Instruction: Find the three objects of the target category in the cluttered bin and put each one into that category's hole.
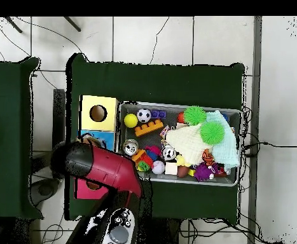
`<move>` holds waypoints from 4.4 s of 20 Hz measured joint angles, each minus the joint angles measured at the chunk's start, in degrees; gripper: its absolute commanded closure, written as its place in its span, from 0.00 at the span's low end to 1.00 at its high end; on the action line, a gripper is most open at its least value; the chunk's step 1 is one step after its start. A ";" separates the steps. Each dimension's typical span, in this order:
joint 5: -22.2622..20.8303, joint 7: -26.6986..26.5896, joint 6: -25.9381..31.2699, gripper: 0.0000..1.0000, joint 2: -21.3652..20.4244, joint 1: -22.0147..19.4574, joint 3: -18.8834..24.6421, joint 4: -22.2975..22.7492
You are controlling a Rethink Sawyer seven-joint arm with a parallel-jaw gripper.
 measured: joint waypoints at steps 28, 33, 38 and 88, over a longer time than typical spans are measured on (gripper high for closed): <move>-0.67 0.00 0.01 1.00 2.26 2.46 -2.19 -0.75; -0.92 0.00 0.65 1.00 2.19 3.26 -3.53 -0.92; -3.18 0.00 2.25 1.00 3.04 6.45 -9.02 -3.40; 8.08 10.46 4.22 1.00 12.07 11.67 -17.40 -11.34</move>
